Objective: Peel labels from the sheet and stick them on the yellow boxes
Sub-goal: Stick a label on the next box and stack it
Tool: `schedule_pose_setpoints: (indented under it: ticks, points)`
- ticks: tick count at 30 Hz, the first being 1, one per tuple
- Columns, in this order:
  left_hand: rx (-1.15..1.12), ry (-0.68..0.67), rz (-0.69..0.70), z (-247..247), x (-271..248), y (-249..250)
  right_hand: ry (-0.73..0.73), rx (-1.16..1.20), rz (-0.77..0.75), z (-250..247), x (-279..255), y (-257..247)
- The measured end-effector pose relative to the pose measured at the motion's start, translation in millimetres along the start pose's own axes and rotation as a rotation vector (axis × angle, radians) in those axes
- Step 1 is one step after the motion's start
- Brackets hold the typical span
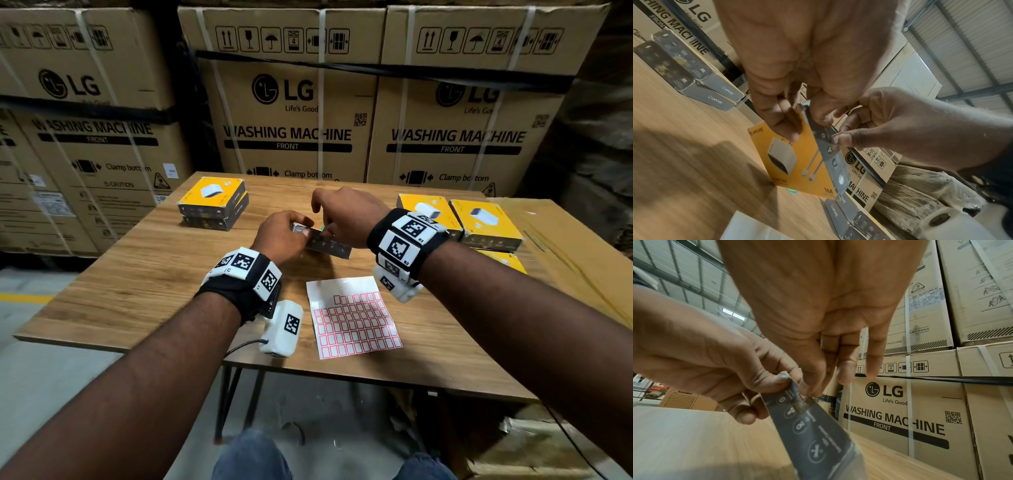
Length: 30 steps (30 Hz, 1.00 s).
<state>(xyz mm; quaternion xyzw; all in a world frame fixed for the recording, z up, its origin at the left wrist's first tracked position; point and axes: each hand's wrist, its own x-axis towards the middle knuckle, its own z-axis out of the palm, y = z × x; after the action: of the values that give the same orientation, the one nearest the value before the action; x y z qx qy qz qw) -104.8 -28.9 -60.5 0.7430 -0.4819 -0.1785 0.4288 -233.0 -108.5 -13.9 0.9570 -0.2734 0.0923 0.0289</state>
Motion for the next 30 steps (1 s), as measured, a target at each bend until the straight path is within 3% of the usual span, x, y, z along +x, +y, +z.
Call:
schedule_pose_setpoints:
  ticks: [17,30]
  points:
    - [-0.047,-0.013,-0.042,-1.0,0.7,1.2,0.003,-0.016,-0.027,0.3,-2.1,-0.2]
    - [-0.077,0.002,-0.052,0.0,-1.6,-1.0,0.012,0.195,0.011,10.6,-9.3,8.6]
